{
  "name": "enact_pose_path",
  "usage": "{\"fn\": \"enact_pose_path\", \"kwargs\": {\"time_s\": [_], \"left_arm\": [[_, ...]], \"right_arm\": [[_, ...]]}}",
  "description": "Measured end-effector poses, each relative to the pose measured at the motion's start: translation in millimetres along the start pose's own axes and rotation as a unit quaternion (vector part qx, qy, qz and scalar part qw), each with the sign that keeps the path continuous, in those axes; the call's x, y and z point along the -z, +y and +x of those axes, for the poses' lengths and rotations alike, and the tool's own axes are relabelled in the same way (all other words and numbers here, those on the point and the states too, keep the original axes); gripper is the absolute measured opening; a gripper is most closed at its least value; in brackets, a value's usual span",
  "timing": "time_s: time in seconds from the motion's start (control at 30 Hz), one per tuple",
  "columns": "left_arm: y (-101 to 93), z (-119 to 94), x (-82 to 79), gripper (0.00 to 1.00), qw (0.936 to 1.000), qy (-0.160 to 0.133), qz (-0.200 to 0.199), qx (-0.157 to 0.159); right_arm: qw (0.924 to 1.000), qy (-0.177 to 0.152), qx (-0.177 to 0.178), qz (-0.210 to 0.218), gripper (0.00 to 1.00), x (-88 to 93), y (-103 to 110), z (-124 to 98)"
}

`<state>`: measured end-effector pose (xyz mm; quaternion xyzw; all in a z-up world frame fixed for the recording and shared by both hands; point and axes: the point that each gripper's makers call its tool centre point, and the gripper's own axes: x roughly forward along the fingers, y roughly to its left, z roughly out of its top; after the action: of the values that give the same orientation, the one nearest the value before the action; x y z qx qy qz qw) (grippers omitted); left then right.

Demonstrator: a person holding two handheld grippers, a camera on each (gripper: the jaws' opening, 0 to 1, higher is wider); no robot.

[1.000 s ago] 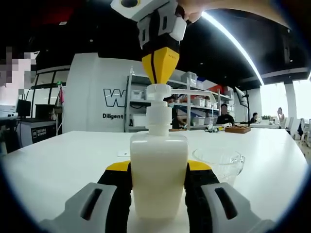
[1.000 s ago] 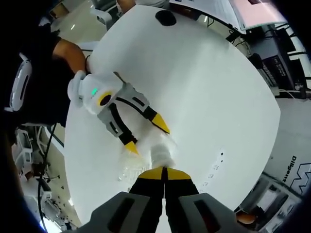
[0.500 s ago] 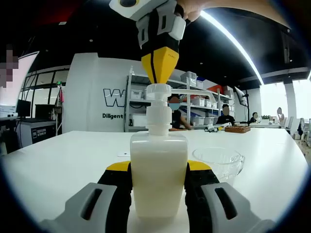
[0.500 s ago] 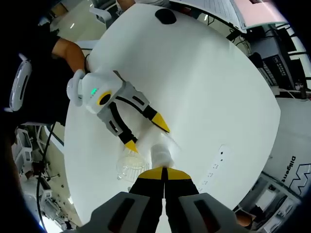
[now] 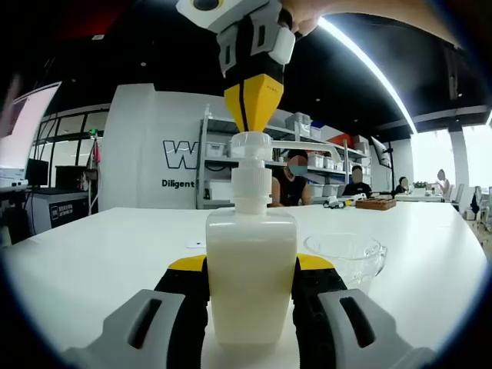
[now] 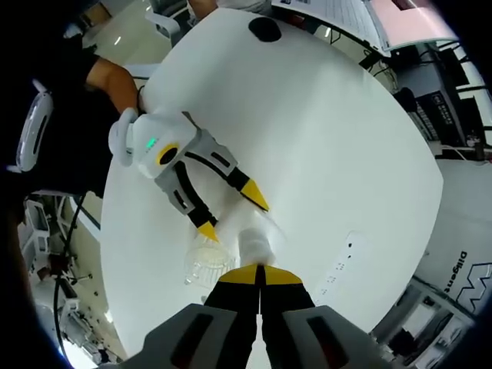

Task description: Hold the bottle steady, press the pump all the way down and release, and repeat the specified number of times to dispense into the cup

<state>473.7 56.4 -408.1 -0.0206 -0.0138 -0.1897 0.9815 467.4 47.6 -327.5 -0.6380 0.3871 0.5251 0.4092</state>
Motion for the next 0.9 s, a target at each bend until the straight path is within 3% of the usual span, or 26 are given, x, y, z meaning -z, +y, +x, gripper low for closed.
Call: {"fn": "enact_pose_path", "kwargs": {"time_s": [0.9], "left_arm": [[-1.4, -1.7, 0.5, 0.4, 1.0, 0.002, 0.001, 0.004]], "right_arm": [[0.9995, 0.018, 0.009, -0.024, 0.0, 1.1, 2.5, -4.7]]}}
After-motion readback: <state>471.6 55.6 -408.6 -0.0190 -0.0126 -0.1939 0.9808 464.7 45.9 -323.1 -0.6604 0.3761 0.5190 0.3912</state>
